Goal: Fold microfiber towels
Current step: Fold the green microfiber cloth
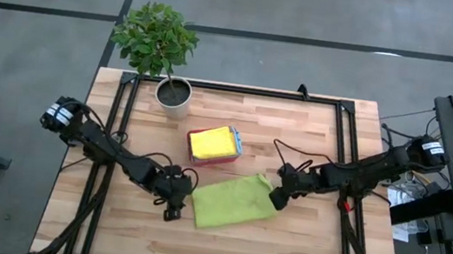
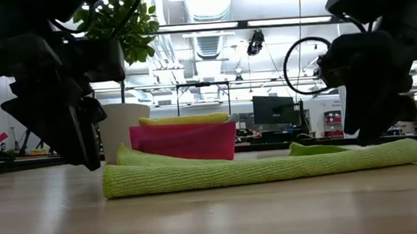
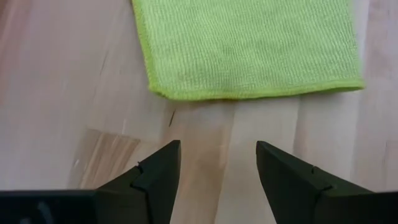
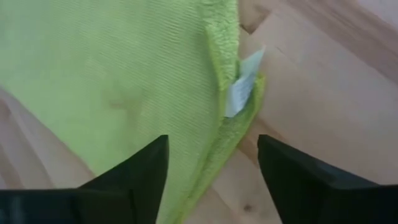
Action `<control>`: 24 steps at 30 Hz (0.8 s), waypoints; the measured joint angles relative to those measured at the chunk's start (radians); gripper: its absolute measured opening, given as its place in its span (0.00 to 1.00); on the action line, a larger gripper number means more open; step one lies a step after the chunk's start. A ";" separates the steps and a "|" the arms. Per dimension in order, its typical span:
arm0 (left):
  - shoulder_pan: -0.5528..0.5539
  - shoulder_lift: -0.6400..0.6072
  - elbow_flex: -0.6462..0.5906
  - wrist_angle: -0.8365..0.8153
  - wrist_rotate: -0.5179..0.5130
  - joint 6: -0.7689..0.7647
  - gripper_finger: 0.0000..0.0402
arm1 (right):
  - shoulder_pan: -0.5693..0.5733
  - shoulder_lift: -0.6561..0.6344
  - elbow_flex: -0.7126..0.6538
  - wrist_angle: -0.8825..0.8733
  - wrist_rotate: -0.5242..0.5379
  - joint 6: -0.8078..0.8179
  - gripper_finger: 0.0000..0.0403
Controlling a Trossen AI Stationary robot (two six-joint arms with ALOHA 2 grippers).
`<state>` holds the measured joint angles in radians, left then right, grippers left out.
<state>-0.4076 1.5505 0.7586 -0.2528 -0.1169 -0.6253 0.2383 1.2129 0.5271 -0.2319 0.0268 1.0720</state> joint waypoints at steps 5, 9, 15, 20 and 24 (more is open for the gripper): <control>0.000 0.000 -0.001 0.017 -0.003 0.014 0.48 | -0.029 0.000 -0.034 0.032 -0.001 0.000 0.66; 0.000 0.000 -0.001 0.029 -0.017 0.030 0.48 | -0.039 0.000 -0.080 0.123 -0.001 0.003 0.69; 0.000 0.000 -0.002 0.061 -0.046 0.030 0.48 | -0.043 0.000 -0.154 0.300 0.017 0.009 0.69; 0.007 0.000 -0.001 0.070 -0.075 0.030 0.48 | -0.030 0.000 -0.212 0.453 0.018 0.011 0.69; 0.006 0.000 -0.001 0.071 -0.076 0.030 0.48 | -0.002 0.015 -0.223 0.466 0.035 0.033 0.68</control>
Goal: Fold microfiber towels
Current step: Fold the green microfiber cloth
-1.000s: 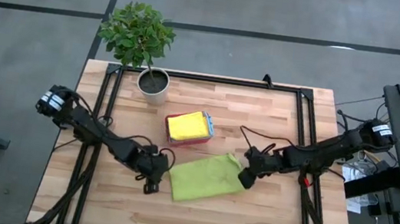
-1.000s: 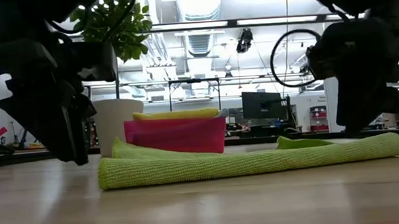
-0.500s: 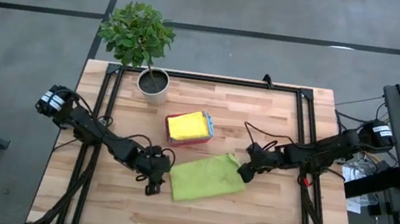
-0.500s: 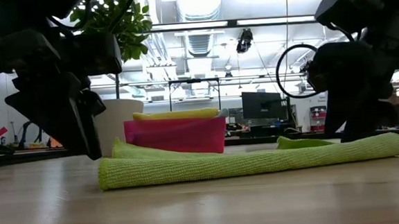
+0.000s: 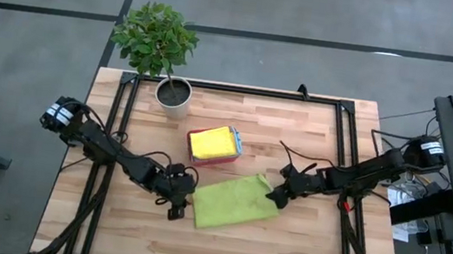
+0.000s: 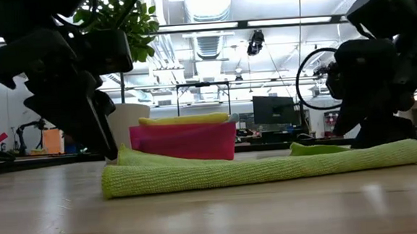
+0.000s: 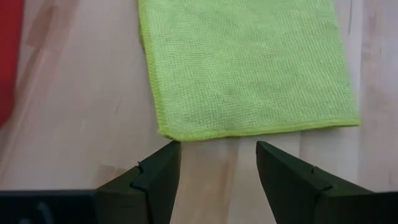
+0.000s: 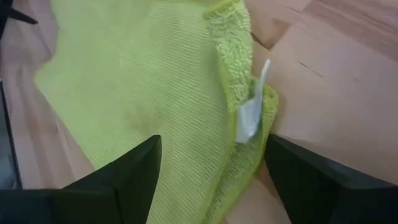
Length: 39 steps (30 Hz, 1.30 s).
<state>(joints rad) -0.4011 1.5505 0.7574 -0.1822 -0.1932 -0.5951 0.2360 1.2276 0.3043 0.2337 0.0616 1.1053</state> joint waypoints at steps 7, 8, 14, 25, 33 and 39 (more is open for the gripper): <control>0.000 0.000 0.000 0.027 -0.003 0.000 0.48 | 0.014 0.187 0.027 0.254 0.019 -0.067 0.65; 0.000 0.000 0.000 0.029 -0.003 0.000 0.48 | 0.011 0.219 0.038 0.288 0.021 -0.088 0.64; 0.002 0.000 0.001 0.049 -0.006 0.000 0.48 | -0.006 0.329 0.129 0.298 0.012 -0.155 0.51; 0.005 0.000 0.001 0.045 -0.025 0.001 0.48 | -0.021 0.189 0.135 0.106 0.021 -0.215 0.04; 0.009 0.000 0.001 0.078 -0.095 0.005 0.48 | -0.074 -0.006 0.205 -0.381 0.026 -0.229 0.03; 0.008 0.000 0.001 0.109 -0.095 0.042 0.48 | -0.145 -0.106 0.387 -0.929 0.074 -0.233 0.03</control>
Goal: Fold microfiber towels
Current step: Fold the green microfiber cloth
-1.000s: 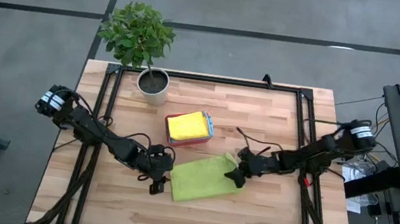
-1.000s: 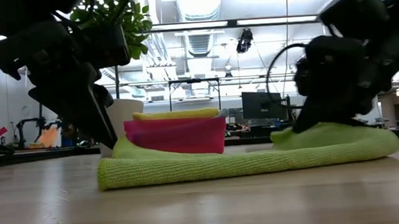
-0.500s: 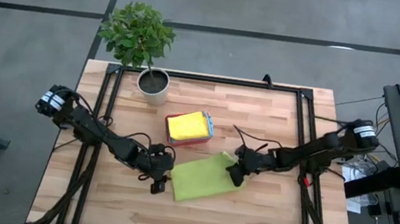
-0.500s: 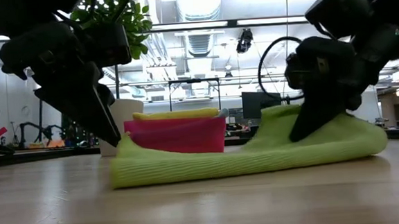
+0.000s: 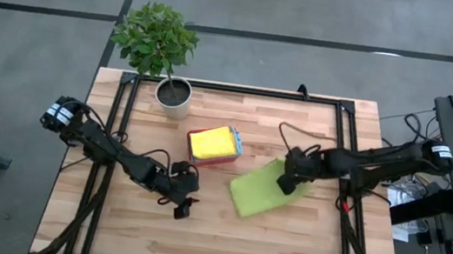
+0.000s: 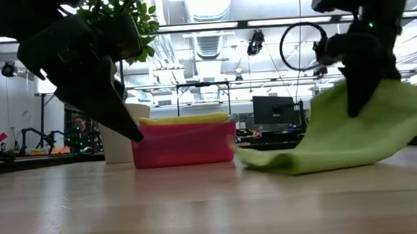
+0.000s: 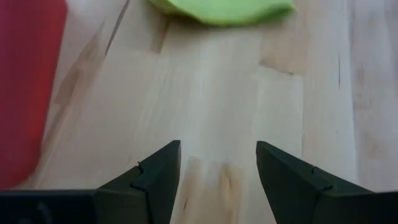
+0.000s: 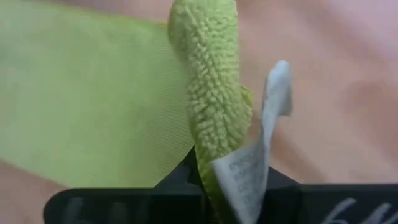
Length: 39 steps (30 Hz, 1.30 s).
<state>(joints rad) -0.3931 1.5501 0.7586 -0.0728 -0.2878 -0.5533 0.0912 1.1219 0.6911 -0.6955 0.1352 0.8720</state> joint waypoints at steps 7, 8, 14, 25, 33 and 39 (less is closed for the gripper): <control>0.007 0.000 0.000 0.180 -0.002 0.247 0.48 | -0.080 0.040 0.179 -0.212 0.044 -0.019 0.03; 0.007 0.000 0.000 0.208 -0.002 0.292 0.48 | -0.084 0.057 0.197 -0.212 0.043 -0.020 0.03; 0.007 0.000 0.000 0.294 -0.002 0.473 0.48 | -0.089 0.204 0.298 -0.212 0.041 -0.019 0.03; 0.008 0.000 -0.035 0.291 -0.011 0.517 0.48 | -0.053 0.487 0.497 -0.222 -0.088 -0.053 0.03; 0.009 0.000 -0.046 0.302 -0.041 0.517 0.48 | -0.002 0.562 0.534 -0.195 -0.109 0.075 0.03; 0.009 0.000 -0.046 0.306 -0.046 0.506 0.48 | 0.007 0.605 0.533 -0.181 -0.109 0.158 0.04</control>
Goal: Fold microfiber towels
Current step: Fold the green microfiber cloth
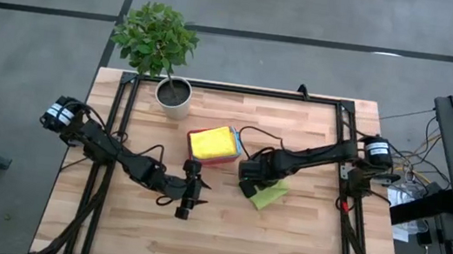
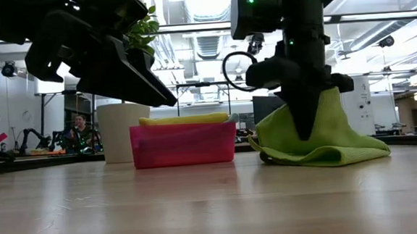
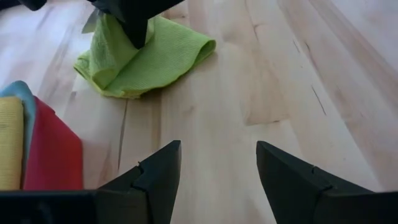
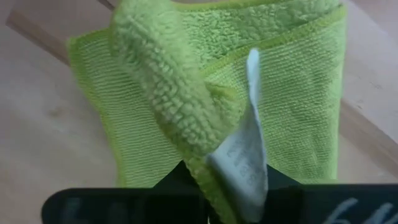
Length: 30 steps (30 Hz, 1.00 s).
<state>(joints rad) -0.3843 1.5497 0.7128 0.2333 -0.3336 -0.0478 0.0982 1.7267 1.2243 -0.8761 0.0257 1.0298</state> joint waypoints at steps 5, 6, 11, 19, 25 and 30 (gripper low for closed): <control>-0.002 0.000 0.000 0.000 0.000 -0.024 0.48 | 0.000 0.007 0.000 0.037 -0.005 0.022 0.12; -0.002 0.000 0.000 0.000 0.000 -0.024 0.48 | 0.000 0.005 0.000 0.041 -0.009 0.026 0.14; -0.002 0.000 0.000 0.004 0.000 -0.025 0.48 | 0.000 0.003 0.000 0.065 -0.040 0.035 0.27; -0.002 0.009 0.000 0.021 0.000 -0.031 0.48 | 0.000 -0.012 0.000 0.156 -0.113 0.027 0.48; -0.002 0.015 0.000 0.023 0.000 -0.047 0.48 | 0.000 -0.034 -0.001 0.153 -0.123 0.051 0.55; -0.002 0.015 0.000 0.021 0.000 -0.048 0.48 | 0.002 -0.052 0.016 0.152 -0.139 0.113 0.55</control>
<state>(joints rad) -0.3862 1.5650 0.7128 0.2540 -0.3340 -0.0957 0.1001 1.6749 1.2399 -0.7244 -0.1133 1.1432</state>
